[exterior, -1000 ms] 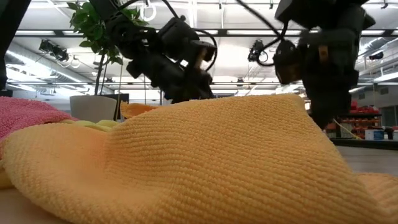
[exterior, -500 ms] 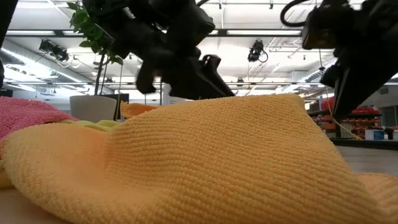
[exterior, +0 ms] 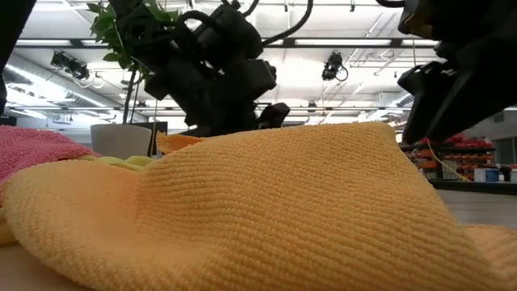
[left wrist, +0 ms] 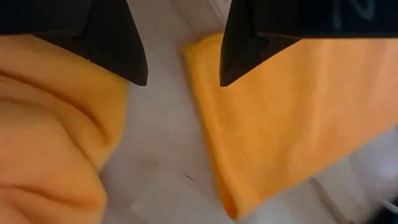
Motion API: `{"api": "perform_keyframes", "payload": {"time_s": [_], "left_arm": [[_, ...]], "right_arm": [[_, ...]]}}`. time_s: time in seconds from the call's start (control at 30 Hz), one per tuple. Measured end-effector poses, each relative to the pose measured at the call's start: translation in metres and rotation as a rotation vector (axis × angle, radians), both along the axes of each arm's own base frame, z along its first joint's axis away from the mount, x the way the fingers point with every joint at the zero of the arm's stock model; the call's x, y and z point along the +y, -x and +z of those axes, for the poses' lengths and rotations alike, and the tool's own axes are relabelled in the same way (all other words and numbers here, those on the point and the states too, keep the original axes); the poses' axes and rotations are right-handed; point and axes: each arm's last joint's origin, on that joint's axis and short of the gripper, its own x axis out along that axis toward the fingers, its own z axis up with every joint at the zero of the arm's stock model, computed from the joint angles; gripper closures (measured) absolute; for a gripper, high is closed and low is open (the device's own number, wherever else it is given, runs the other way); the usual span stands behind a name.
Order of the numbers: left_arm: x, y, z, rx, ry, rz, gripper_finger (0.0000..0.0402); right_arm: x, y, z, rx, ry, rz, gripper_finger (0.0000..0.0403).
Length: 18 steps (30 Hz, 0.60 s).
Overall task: Fold microfiber towels
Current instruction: Fold the top right orange microfiber cloth
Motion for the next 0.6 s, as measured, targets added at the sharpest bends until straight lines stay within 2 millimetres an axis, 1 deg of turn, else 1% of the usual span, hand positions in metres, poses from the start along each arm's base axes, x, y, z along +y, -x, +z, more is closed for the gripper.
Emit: {"api": "perform_keyframes", "payload": {"time_s": [0.13, 0.27, 0.6], "left_arm": [[0.006, -0.002, -0.007, 0.014, 0.009, 0.029, 0.0215], [0.01, -0.003, -0.009, 0.021, 0.027, 0.053, 0.0228], [0.011, -0.003, -0.011, 0.025, 0.028, 0.057, 0.0242]], "right_arm": [[0.004, -0.005, -0.011, 0.009, 0.003, 0.007, 0.0208], [0.006, -0.008, -0.02, 0.019, 0.004, 0.01, 0.0208], [0.003, -0.006, -0.024, 0.062, 0.043, 0.004, 0.0208]]}}
